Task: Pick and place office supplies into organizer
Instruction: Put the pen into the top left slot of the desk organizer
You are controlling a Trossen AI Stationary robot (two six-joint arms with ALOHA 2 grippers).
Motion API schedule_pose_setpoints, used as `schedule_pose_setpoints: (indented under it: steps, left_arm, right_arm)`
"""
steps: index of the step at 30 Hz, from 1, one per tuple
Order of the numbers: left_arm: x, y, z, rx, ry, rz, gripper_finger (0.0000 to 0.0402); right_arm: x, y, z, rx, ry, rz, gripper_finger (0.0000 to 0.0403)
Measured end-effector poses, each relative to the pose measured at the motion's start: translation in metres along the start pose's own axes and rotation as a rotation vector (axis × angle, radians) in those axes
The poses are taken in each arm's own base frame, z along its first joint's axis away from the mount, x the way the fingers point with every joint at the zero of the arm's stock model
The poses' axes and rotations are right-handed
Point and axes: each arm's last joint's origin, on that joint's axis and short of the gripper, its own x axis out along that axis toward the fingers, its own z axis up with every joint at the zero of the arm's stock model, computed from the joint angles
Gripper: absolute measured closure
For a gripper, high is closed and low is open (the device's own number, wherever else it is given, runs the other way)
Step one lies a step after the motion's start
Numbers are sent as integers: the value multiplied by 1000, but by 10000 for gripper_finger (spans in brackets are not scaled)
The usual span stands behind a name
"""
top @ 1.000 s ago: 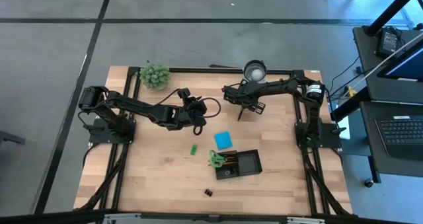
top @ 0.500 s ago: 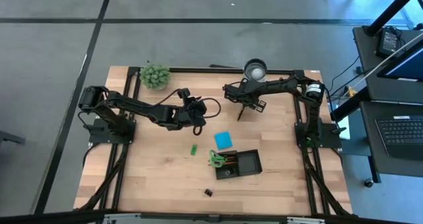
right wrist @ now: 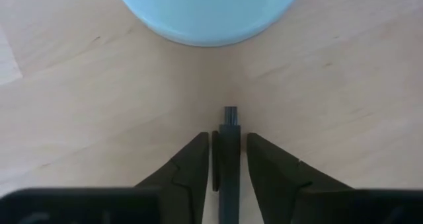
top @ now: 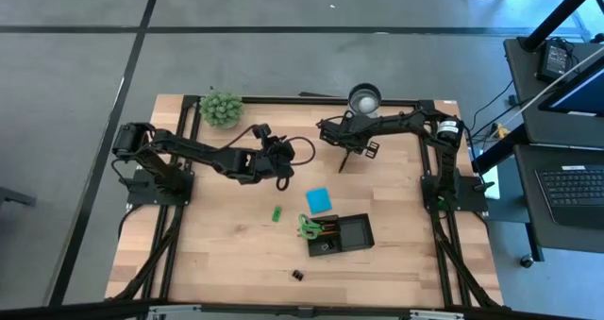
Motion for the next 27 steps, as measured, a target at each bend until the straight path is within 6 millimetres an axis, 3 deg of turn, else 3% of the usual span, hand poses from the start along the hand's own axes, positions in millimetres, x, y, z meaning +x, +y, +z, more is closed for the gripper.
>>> schedule_pose_setpoints:
  steps: [11, 21, 27]
  left_arm:
    - [5, 1, 0, -10, 5, -111, 343]
    - [6, 1, -1, -11, 6, -135, 343]
    - [9, 3, -1, -17, 13, -126, 343]
  right_arm:
    - [6, 2, -8, -48, 30, -6, 299]
    - [8, 1, -9, -200, 18, -21, 359]
    - [8, 2, -9, -283, 6, -15, 360]
